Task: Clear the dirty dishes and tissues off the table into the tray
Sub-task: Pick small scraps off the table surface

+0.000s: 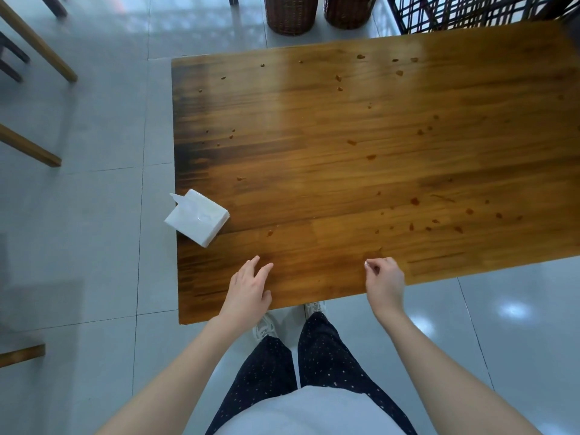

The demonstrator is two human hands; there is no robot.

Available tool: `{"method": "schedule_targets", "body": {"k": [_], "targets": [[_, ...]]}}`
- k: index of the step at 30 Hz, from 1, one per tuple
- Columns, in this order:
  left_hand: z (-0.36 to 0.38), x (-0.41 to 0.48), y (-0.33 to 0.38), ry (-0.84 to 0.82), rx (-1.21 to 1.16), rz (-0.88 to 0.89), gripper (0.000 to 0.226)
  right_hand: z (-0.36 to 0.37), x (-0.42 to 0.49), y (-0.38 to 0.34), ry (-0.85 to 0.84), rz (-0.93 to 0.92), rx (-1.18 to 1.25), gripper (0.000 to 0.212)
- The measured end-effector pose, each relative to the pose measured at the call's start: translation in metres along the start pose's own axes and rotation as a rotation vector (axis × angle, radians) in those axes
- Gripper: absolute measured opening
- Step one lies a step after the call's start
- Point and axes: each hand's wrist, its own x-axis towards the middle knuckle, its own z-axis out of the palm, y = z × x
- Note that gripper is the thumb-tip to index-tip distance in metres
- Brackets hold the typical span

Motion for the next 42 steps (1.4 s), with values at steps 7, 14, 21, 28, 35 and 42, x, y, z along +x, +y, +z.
{"method": "schedule_targets", "body": {"k": [7,14,21,28,35,42], "targets": [[0.000,-0.001,-0.001,0.023,-0.022,-0.012,0.055,0.038,-0.028,-0.032,-0.222,-0.270,-0.016,0.016],[-0.003,0.008,0.007,0.043,-0.038,-0.041,0.054,-0.001,0.019,-0.003,-0.065,-0.112,-0.036,0.015],[-0.010,0.014,0.016,0.076,-0.050,-0.050,0.054,-0.022,0.056,0.009,0.105,0.173,0.009,0.020],[-0.015,0.018,0.014,0.091,-0.067,-0.115,0.054,0.020,0.026,-0.035,-0.119,-0.061,-0.022,0.020],[-0.014,0.014,0.001,0.109,-0.114,-0.204,0.055,0.068,0.000,-0.078,-0.358,-0.325,-0.071,0.023],[-0.015,0.016,-0.014,0.170,-0.167,-0.236,0.055,0.095,-0.008,-0.120,-0.491,-0.670,-0.084,0.022]]}}
